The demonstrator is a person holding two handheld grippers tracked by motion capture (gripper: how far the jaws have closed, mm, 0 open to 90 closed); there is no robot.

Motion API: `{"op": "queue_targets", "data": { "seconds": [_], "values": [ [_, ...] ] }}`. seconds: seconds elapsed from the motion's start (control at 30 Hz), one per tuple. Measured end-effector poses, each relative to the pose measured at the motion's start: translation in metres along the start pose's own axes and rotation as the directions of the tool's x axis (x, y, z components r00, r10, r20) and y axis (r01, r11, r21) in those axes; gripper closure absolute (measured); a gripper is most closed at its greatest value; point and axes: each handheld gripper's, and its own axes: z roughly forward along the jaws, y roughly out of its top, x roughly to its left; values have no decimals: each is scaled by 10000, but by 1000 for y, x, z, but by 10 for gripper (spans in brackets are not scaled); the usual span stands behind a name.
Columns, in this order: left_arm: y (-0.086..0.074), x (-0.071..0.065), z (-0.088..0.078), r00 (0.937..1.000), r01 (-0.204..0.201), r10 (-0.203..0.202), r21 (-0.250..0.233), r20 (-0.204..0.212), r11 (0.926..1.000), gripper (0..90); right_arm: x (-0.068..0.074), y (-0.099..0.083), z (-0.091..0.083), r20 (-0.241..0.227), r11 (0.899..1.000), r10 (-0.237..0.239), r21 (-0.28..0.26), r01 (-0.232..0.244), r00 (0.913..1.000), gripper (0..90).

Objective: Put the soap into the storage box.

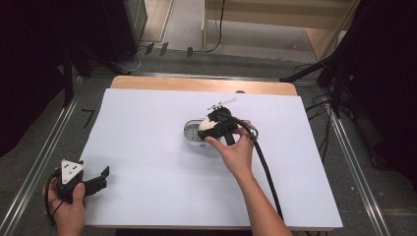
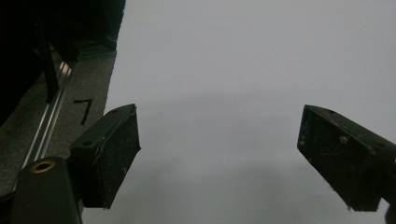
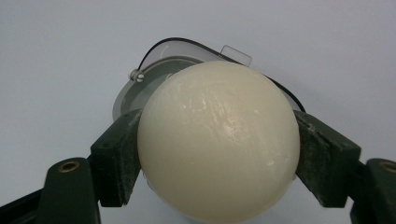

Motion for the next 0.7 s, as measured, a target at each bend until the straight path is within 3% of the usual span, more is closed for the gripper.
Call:
{"op": "queue_targets", "data": {
  "seconds": [0.37,0.7],
  "values": [
    [0,0,0,10000,55,-54,-8,23,10000,138,5,9,7,67,9998,-93,155,92,9999,250],
    [0,0,0,10000,60,-60,-18,28,10000,138,2,8,19,165,9986,114,514,-123,9998,250]
  ]
}}
